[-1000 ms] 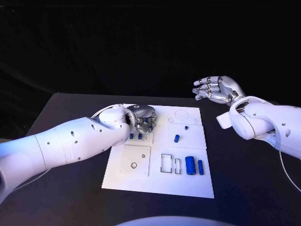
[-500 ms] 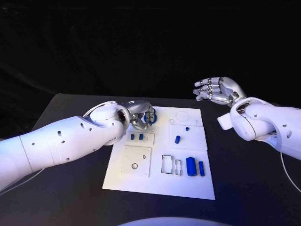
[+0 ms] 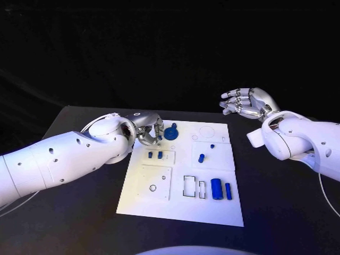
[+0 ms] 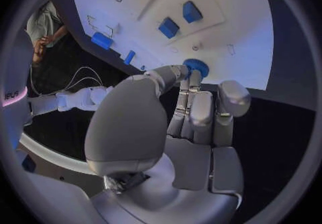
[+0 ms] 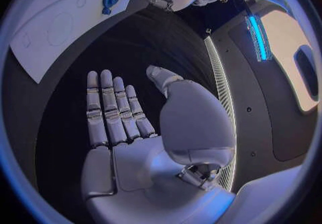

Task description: Assemble the parts on the task board

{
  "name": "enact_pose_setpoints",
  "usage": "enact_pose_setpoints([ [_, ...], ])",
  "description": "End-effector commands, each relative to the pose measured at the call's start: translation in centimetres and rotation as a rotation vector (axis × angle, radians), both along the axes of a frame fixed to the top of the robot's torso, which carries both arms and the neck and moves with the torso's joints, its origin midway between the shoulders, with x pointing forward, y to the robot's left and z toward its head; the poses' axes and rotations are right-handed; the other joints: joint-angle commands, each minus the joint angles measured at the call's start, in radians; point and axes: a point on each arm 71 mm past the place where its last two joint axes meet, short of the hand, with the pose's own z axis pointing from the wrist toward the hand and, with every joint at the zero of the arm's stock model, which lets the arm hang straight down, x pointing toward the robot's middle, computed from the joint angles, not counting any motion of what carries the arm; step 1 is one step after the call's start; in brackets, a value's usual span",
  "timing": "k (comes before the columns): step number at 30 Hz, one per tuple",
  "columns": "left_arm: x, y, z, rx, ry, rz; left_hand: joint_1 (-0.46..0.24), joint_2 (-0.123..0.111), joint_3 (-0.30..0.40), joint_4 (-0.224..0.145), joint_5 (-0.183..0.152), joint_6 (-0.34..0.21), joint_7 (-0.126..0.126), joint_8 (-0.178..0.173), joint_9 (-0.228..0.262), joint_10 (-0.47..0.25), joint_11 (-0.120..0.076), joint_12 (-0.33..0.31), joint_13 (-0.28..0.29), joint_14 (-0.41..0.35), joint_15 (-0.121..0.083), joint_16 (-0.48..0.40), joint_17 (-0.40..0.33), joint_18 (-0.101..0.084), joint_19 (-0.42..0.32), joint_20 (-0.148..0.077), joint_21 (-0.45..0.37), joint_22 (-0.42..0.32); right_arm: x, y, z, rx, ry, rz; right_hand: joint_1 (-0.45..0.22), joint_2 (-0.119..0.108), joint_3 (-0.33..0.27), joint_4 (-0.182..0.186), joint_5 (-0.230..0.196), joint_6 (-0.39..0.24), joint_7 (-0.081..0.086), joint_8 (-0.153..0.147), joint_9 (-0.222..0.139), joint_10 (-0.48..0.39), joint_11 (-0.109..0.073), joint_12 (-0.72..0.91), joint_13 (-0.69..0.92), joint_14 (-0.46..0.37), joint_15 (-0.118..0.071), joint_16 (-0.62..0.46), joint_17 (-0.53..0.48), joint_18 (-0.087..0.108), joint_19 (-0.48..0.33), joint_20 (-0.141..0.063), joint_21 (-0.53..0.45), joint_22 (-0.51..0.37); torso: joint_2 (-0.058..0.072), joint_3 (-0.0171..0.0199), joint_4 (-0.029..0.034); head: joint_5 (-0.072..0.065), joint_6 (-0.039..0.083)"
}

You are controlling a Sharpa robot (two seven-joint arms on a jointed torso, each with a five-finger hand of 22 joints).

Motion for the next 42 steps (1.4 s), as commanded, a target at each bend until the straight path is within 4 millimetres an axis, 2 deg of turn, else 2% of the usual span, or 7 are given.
enact_pose_setpoints([
  [1,0.1,0.4,-0.2,0.008,0.023,0.013,-0.013,-0.001,0.000,-0.004,0.000,0.007,-0.002,-0.004,0.000,0.008,-0.001,-0.004,-0.001,0.001,0.000,-0.002,-0.002,-0.020,0.010,0.000,0.006,0.000,-0.1,0.2,0.0,-0.001,-0.009,0.019,0.002,0.009,-0.006,0.000,0.003,-0.007,0.087,0.004,-0.001,-0.004,0.000,0.002,-0.001,-0.002,0.003,-0.006,-0.002,0.010,0.004,0.004,-0.006,-0.001,0.001,-0.0006,-0.0011,0.001,-0.001],
  [18,0.2,1.1,-2.3,0.020,0.074,0.037,-0.024,-0.004,-0.006,-0.001,-0.002,0.012,-0.003,-0.009,0.000,0.015,-0.002,-0.014,-0.002,-0.001,0.000,-0.005,-0.011,-0.019,0.007,0.000,0.004,-0.003,-0.1,0.2,0.0,-0.001,-0.009,0.021,0.002,0.009,-0.006,0.000,0.003,-0.007,0.087,0.004,-0.001,-0.004,0.000,0.002,-0.001,-0.002,0.003,-0.006,-0.002,0.010,0.004,0.004,-0.006,-0.001,0.002,0.0004,-0.0029,0.004,-0.004],
  [28,0.1,0.9,-2.6,0.019,0.080,0.036,-0.025,-0.004,-0.007,-0.001,-0.002,0.012,-0.003,-0.010,0.000,0.016,-0.002,-0.015,-0.002,-0.002,0.000,-0.007,-0.017,-0.019,0.007,0.000,0.004,-0.004,-0.1,0.2,0.0,-0.001,-0.009,0.020,0.002,0.009,-0.006,0.000,0.003,-0.007,0.087,0.004,-0.001,-0.004,0.000,0.002,-0.001,-0.002,0.003,-0.006,-0.002,0.010,0.004,0.004,-0.006,-0.001,0.000,0.0006,-0.0007,0.002,-0.005],
  [42,0.0,0.6,-2.5,0.009,0.075,0.028,-0.025,-0.003,-0.007,-0.001,-0.002,0.013,-0.004,-0.010,0.001,0.018,-0.002,-0.017,-0.002,-0.003,-0.001,-0.009,-0.022,-0.019,0.007,-0.001,0.004,-0.004,-0.1,0.2,0.0,-0.001,-0.009,0.019,0.002,0.009,-0.006,0.000,0.003,-0.007,0.087,0.004,-0.001,-0.004,0.000,0.002,-0.001,-0.002,0.003,-0.006,-0.002,0.010,0.004,0.004,-0.006,-0.001,0.002,0.0004,-0.0018,0.002,-0.003],
])
